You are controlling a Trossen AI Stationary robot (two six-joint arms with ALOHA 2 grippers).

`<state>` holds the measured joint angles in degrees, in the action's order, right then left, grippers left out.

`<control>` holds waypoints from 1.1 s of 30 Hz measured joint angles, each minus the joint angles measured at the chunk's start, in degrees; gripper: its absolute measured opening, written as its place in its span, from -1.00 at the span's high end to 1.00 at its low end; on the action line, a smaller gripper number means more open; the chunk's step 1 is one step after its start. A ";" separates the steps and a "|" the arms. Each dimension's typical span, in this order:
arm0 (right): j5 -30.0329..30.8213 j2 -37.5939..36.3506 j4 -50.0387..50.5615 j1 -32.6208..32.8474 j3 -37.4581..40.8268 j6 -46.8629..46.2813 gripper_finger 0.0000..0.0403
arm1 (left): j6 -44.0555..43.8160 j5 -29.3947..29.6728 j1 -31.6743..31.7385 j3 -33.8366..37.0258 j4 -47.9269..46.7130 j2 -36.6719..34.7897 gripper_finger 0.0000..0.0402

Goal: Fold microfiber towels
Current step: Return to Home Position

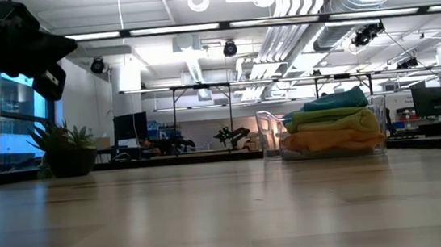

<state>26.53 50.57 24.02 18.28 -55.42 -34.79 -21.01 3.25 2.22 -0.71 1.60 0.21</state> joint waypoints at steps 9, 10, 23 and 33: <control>0.41 -4.71 5.76 -0.05 0.03 1.30 1.00 | -0.88 0.00 0.00 0.00 -0.59 0.17 1.00; 0.41 -5.20 4.75 -0.34 0.61 2.61 1.00 | -0.88 0.00 0.00 0.00 -0.54 0.15 1.00; -18.20 -34.41 -20.42 -13.98 34.67 11.71 1.00 | -0.88 -0.01 0.00 0.00 -0.54 0.17 0.99; -25.87 -48.11 -18.21 -13.02 42.63 15.15 1.00 | -0.88 0.34 0.00 -0.05 -0.18 0.40 0.98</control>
<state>0.66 2.47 5.81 5.27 -12.79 -19.64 -21.89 3.58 2.22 -0.76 1.42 0.61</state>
